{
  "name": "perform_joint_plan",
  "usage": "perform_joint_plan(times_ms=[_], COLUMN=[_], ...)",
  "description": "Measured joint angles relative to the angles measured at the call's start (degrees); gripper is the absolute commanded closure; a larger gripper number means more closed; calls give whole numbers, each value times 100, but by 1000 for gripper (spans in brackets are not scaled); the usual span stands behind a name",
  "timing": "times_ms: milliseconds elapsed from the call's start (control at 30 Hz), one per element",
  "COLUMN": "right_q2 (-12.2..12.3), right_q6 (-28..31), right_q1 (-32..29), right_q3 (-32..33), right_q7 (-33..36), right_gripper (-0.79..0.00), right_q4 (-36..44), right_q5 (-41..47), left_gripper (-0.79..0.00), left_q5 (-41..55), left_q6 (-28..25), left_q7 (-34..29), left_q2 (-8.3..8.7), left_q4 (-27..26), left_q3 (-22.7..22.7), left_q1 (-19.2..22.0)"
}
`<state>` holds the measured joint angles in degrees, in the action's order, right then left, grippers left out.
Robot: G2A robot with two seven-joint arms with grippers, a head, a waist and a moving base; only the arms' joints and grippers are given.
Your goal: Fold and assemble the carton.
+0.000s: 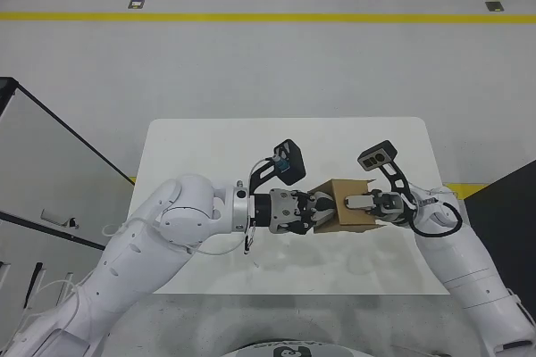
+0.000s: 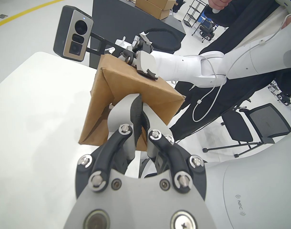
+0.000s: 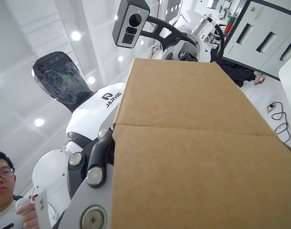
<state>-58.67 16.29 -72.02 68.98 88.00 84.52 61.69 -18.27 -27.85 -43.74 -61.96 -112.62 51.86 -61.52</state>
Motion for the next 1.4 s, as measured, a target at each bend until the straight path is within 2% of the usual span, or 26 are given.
perform_joint_plan(times_ms=[667, 1167, 1400], right_q2=[-9, 7, 15], right_q6=[0, 0, 0], right_q1=[25, -71, -85], right_q3=[-49, 186, 192], right_q7=[0, 0, 0], right_gripper=[0, 0, 0], right_q4=[-52, 48, 125], right_q5=[-7, 356, 607], left_gripper=[0, 0, 0], left_q5=[31, 111, 281], left_q6=[-16, -15, -153], left_q7=[34, 114, 179], left_q2=[-8, 99, 173], left_q4=[19, -248, -370], left_q3=[32, 658, 1097], left_q1=[-20, -218, -411])
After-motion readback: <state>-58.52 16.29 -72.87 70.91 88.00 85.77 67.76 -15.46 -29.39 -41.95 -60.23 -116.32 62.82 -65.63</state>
